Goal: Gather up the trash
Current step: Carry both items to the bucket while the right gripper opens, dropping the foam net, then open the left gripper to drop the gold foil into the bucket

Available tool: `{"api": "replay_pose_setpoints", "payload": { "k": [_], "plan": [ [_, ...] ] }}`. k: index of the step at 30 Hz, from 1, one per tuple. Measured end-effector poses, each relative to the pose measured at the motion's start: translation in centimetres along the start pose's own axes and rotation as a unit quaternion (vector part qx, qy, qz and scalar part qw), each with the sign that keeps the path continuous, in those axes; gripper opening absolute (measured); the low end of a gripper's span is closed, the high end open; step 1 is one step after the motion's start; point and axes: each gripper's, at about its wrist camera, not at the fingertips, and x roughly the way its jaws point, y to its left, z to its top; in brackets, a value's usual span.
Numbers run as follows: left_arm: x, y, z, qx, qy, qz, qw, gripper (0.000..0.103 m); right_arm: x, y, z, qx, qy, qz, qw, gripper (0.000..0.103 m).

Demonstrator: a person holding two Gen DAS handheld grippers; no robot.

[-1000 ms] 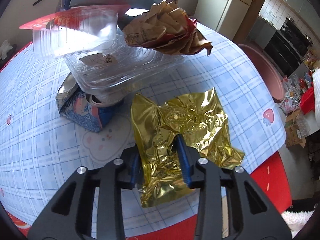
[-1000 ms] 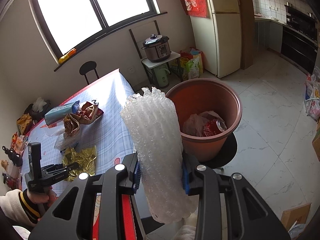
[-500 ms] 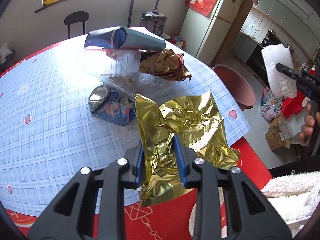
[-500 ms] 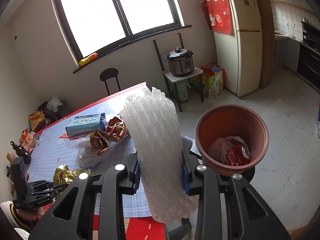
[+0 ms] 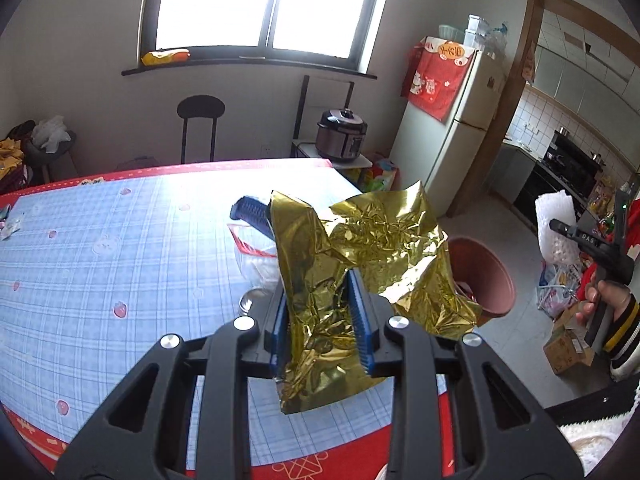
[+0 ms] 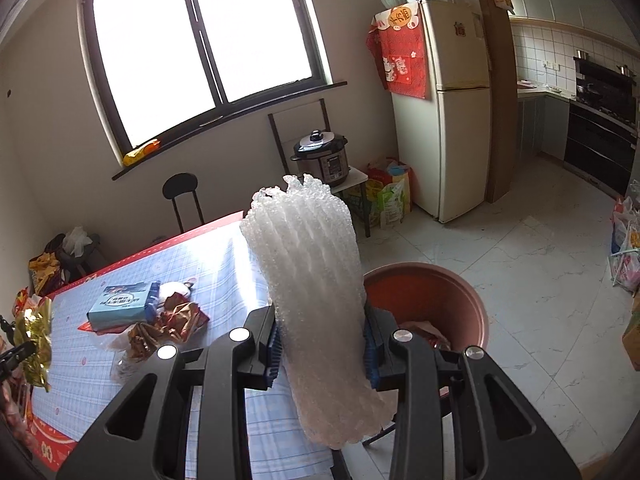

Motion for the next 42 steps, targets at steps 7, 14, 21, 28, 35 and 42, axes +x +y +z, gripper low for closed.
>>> {"api": "replay_pose_setpoints", "payload": {
  "k": [7,14,21,28,35,42],
  "plan": [
    [1.7,-4.0,1.7,-0.017,-0.034,0.025,0.9990,0.031,2.8,-5.5,2.0,-0.028,0.015,0.000,0.999,0.033],
    [2.7,-9.5,3.1,-0.025,-0.052,0.032,0.9978,0.031,4.8,-9.4,3.8,-0.040,0.013,0.017,0.999,0.033],
    [2.1,-12.7,5.0,-0.010,-0.056,0.052,0.9970,0.031,8.8,-10.6,4.8,-0.032,0.032,0.030,0.999,0.040],
    [1.7,-14.1,5.7,0.004,-0.048,0.067,0.9966,0.031,9.9,-10.7,5.7,-0.006,0.019,0.046,0.999,0.084],
    [3.7,-16.8,7.1,0.032,-0.044,0.033,0.9980,0.031,6.7,-11.6,6.5,0.000,-0.015,0.025,1.000,0.098],
    [8.6,-22.4,7.5,0.076,-0.017,-0.036,0.9963,0.031,2.1,-14.5,4.1,0.000,-0.020,-0.044,0.999,0.098]
  ]
}}
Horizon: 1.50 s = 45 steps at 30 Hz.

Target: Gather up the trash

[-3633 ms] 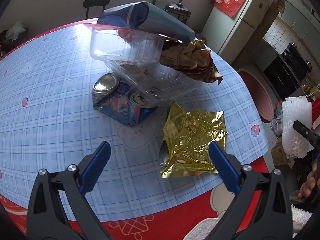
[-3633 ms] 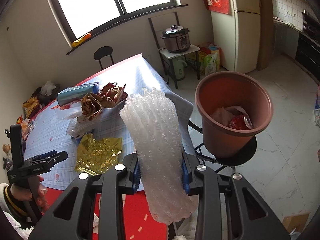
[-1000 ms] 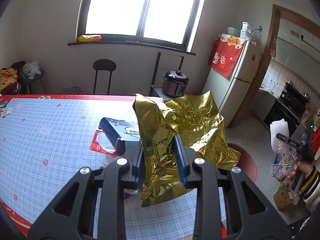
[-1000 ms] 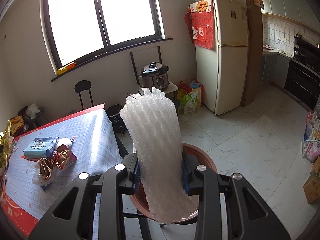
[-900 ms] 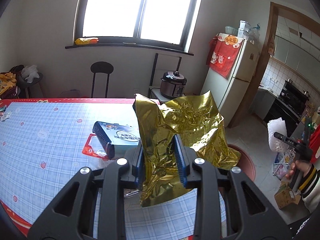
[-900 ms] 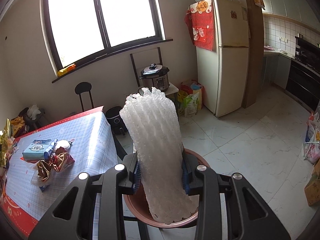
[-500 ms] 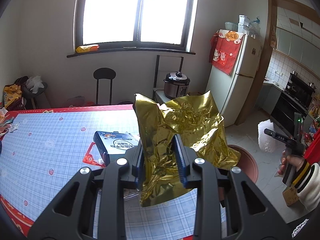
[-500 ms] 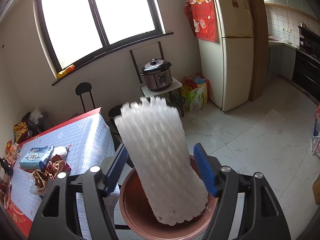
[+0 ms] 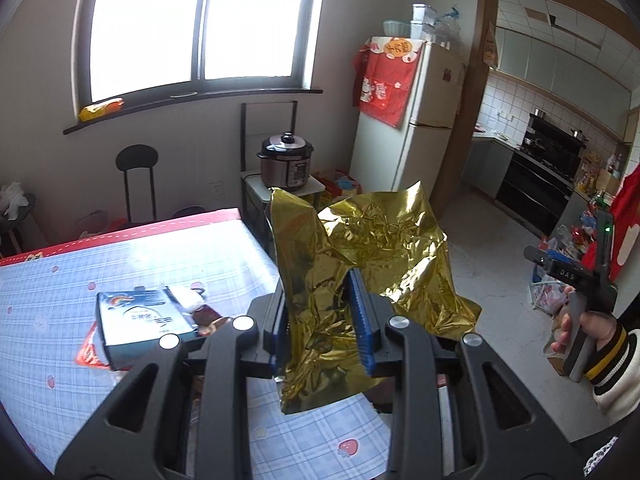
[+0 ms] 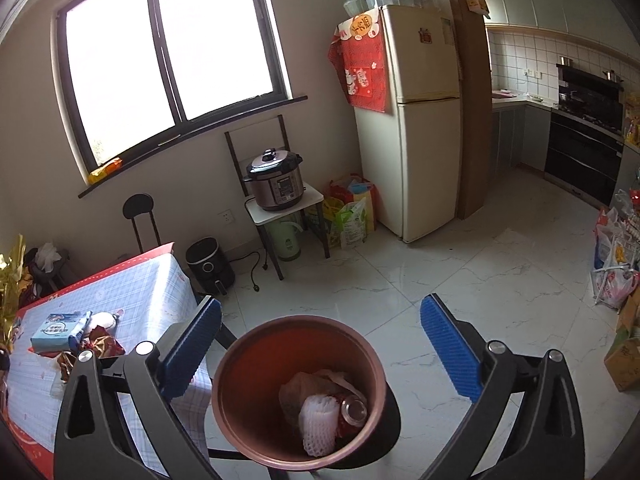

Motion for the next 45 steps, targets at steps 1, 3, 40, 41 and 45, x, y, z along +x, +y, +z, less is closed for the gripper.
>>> {"api": "replay_pose_setpoints", "payload": {
  "k": [1,3,40,41,45],
  "plan": [
    [1.0,-1.0,0.2,0.010,0.005,-0.010,0.9999,0.031,-0.5,-0.7,-0.5,0.001,0.003,-0.009,1.000,0.098],
    [3.1,-3.0,0.4,0.027,0.015,-0.029,0.9991,0.031,-1.4,-2.1,-1.5,0.009,0.011,-0.025,1.000,0.098],
    [-3.8,12.3,0.4,-0.068,-0.024,0.138,0.9878,0.097,-3.8,4.6,-2.8,0.017,0.016,0.000,1.000,0.098],
    [-5.1,14.1,-0.2,-0.076,-0.026,0.152,0.9851,0.097,-3.5,6.2,-2.8,0.010,0.019,0.009,1.000,0.098],
    [-9.9,20.8,-2.6,-0.110,-0.026,0.195,0.9742,0.097,-3.1,13.2,-2.7,-0.015,0.028,0.047,0.998,0.098]
  ]
}}
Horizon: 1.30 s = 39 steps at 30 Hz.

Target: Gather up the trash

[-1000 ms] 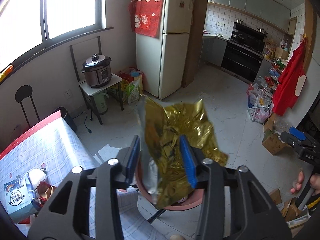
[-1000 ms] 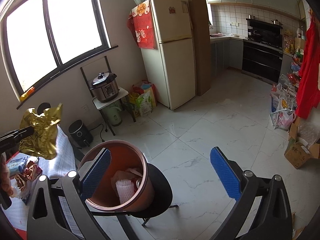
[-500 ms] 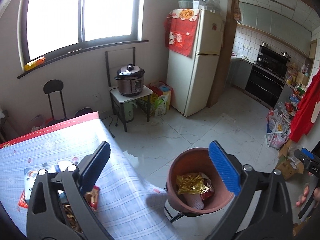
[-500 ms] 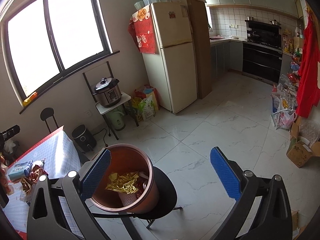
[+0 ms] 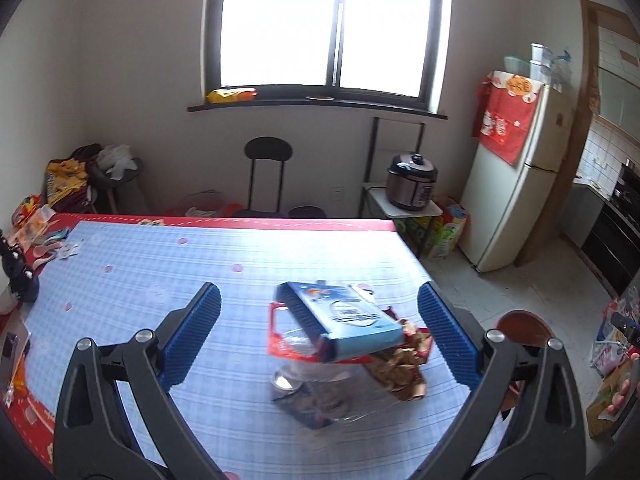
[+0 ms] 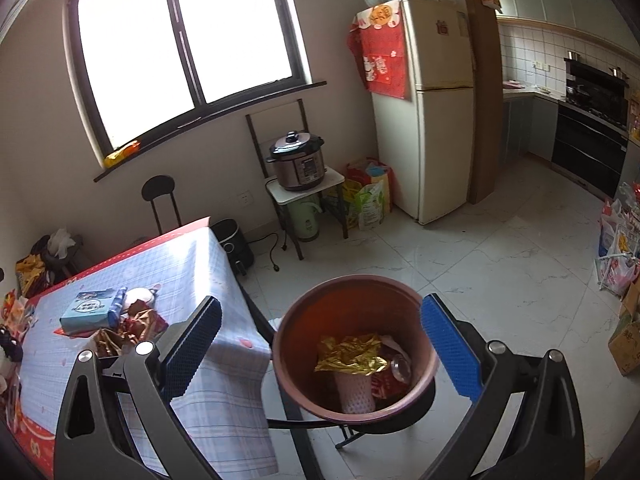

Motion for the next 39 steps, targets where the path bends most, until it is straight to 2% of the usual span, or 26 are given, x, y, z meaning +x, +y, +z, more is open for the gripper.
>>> {"api": "replay_pose_setpoints", "payload": {
  "k": [6,12,17,20,23,25,29,33,39],
  "plan": [
    [-2.4,11.7,-1.9,-0.057,-0.006,0.054,0.9969,0.097,1.2,11.4,-0.4,-0.067,0.015,0.043,0.997,0.098],
    [-3.0,21.2,-5.1,-0.110,0.002,0.083,0.9905,0.097,3.3,22.8,-1.7,-0.147,0.043,0.086,0.984,0.098],
    [-2.6,26.2,-7.3,-0.120,0.013,0.093,0.9883,0.097,6.3,31.6,-2.7,-0.198,0.071,0.116,0.971,0.098],
    [-2.2,28.2,-8.1,-0.127,0.015,0.086,0.9880,0.097,8.7,36.7,-3.0,-0.237,0.091,0.121,0.960,0.098],
    [-1.7,29.5,-8.7,-0.138,0.017,0.078,0.9872,0.097,11.6,41.4,-3.8,-0.278,0.118,0.105,0.948,0.098],
    [-1.6,30.2,-9.2,-0.145,0.018,0.073,0.9866,0.097,13.8,43.7,-4.3,-0.302,0.142,0.094,0.938,0.095],
    [-1.2,31.3,-9.9,-0.152,0.023,0.065,0.9860,0.097,17.7,46.0,-5.1,-0.327,0.189,0.071,0.923,0.080],
    [-1.1,32.1,-10.6,-0.152,0.027,0.063,0.9859,0.097,20.0,46.8,-5.5,-0.337,0.228,0.057,0.912,0.076],
    [-0.4,32.9,-11.0,-0.166,0.035,0.058,0.9839,0.097,22.0,47.1,-6.6,-0.357,0.265,0.012,0.895,0.075]
  ]
}}
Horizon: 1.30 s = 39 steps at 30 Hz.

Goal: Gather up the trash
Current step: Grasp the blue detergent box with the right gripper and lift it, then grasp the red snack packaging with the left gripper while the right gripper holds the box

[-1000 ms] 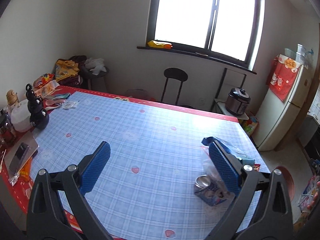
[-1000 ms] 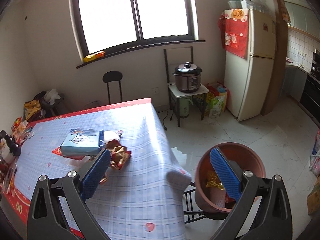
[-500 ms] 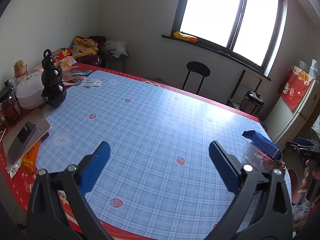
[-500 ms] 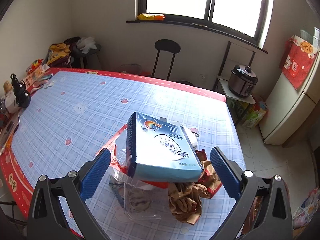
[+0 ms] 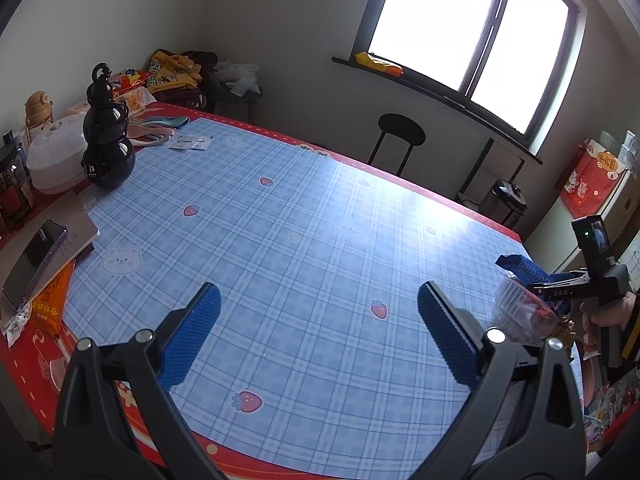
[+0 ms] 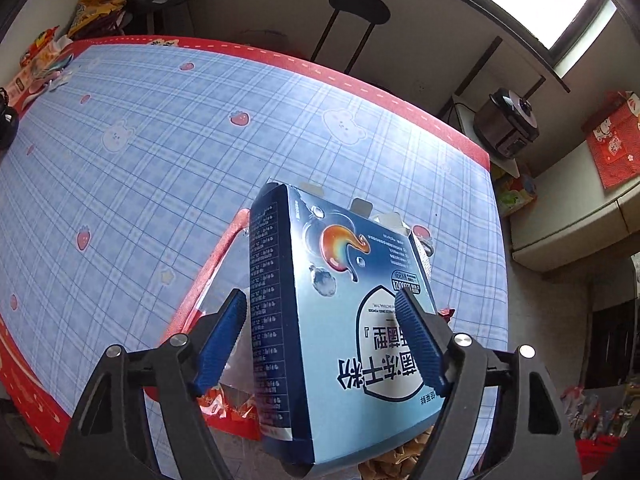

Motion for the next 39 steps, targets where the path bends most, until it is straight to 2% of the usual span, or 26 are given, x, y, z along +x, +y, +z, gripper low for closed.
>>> {"api": "replay_pose_setpoints", "payload": {
  "k": [7,9,12,14,24,31,39],
  "plan": [
    [0.8,-1.3,-0.1,0.009,0.008,-0.020,0.9997,0.097,0.6,0.4,-0.1,-0.004,0.017,-0.020,1.000,0.074],
    [0.9,-1.9,-0.2,0.012,0.010,-0.025,0.9996,0.097,0.3,0.6,-0.2,-0.013,0.015,-0.023,1.000,0.064],
    [1.0,-2.5,-0.3,0.014,0.013,-0.033,0.9993,0.097,-0.8,0.7,-0.1,-0.027,0.002,-0.032,0.999,0.053],
    [1.2,-2.8,-0.3,0.015,0.015,-0.037,0.9991,0.097,-1.8,0.4,-0.3,-0.028,-0.011,-0.031,0.999,0.049],
    [1.8,-5.8,-0.5,0.035,0.023,-0.062,0.9972,0.097,-7.7,-3.1,-3.2,0.005,-0.097,-0.011,0.995,0.038],
    [2.1,-10.3,-0.7,0.069,0.033,-0.093,0.9927,0.097,-12.3,-6.8,-6.7,0.067,-0.173,0.022,0.982,0.037],
    [2.9,-15.4,-1.3,0.092,0.058,-0.135,0.9849,0.097,-16.3,-10.7,-12.3,0.144,-0.247,0.058,0.956,0.037]
  ]
}}
